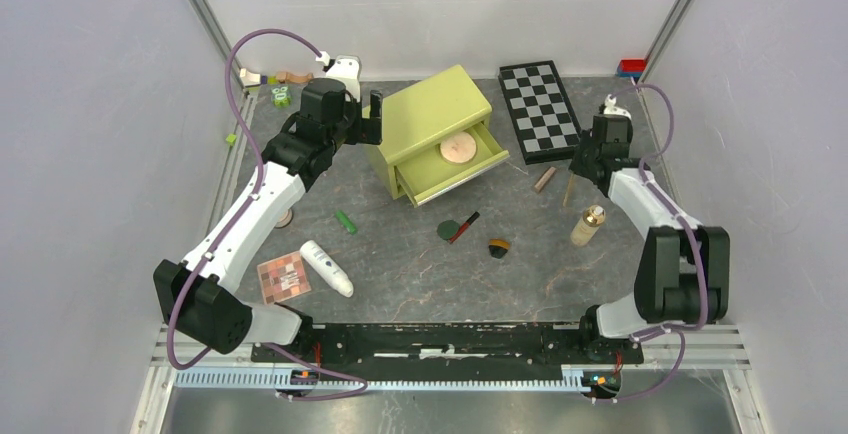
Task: Organize the makeup
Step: Pick up the makeup brush from the center of the board.
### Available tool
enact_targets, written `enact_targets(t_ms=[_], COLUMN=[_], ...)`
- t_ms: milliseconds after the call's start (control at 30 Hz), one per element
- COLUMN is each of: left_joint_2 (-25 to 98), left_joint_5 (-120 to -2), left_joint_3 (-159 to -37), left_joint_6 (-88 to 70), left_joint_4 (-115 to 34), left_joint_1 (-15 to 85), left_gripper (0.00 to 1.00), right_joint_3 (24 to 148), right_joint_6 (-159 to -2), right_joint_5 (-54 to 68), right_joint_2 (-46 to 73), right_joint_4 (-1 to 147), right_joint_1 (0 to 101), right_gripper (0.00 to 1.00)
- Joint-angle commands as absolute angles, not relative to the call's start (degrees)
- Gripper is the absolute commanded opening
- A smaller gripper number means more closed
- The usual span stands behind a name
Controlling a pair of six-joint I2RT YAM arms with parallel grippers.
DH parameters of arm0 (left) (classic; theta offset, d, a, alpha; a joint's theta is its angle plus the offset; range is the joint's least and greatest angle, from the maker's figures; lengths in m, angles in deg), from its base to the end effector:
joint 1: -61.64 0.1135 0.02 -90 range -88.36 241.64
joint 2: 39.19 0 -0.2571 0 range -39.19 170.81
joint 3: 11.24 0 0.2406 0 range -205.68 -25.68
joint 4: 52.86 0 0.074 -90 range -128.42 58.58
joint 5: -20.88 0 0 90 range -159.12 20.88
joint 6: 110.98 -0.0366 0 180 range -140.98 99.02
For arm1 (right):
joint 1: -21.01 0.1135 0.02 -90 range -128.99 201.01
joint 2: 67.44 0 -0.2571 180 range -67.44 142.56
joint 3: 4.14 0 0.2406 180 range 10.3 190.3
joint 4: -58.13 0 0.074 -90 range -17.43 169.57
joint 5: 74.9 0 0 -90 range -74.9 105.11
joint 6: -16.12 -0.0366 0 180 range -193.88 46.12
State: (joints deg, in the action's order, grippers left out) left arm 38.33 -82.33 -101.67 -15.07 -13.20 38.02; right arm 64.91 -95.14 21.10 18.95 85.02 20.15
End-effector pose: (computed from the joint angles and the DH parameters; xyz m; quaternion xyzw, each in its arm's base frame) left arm 0.2753 -0.1113 0.3689 0.0706 0.8450 -0.0380 0.5286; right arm 0.3125 -0.0085 0.2214 0.1965 0.8990 0.0213 0.3908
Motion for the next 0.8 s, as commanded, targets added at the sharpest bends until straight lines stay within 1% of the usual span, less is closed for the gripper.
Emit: enact_targets(t_ms=[0,200,333,433,567,633,767], left_joint_2=[38.1,37.8,37.5,37.4,37.0,36.9,36.6], left_joint_5=[-82.4,-82.0,-82.0,-82.0,-82.0,-82.0,-82.0], left_joint_3=[-103.3,-103.3,-103.3,-103.3,-103.2,-103.2,-103.0], left_joint_6=[-17.7,-17.6,-17.6,-17.5,-17.5,-17.5,-17.5], left_joint_4=[-13.9,-13.7,-13.7,-13.6,-13.6,-13.6,-13.6], left_joint_1=[37.9,37.9,37.9,37.8,37.9,37.8,37.9], left_gripper=[1.00,1.00,1.00,1.00,1.00,1.00,1.00], right_joint_3=[62.4,60.1,58.1,56.1,53.5,52.8,51.8], right_joint_6=[-97.7,-106.5,-114.7,-121.3,-129.1,-131.4,-135.7], right_joint_5=[23.7,12.6,10.4,12.1,17.5,20.8,23.6], right_joint_2=[12.5,7.7,4.5,2.1,0.3,0.5,3.2], right_joint_4=[80.3,74.1,67.8,62.8,57.2,55.4,51.3], right_joint_1=[20.3,20.7,25.2,29.1,36.0,39.2,43.3], right_gripper=[0.02,0.01,0.01,0.01,0.01,0.01,0.01])
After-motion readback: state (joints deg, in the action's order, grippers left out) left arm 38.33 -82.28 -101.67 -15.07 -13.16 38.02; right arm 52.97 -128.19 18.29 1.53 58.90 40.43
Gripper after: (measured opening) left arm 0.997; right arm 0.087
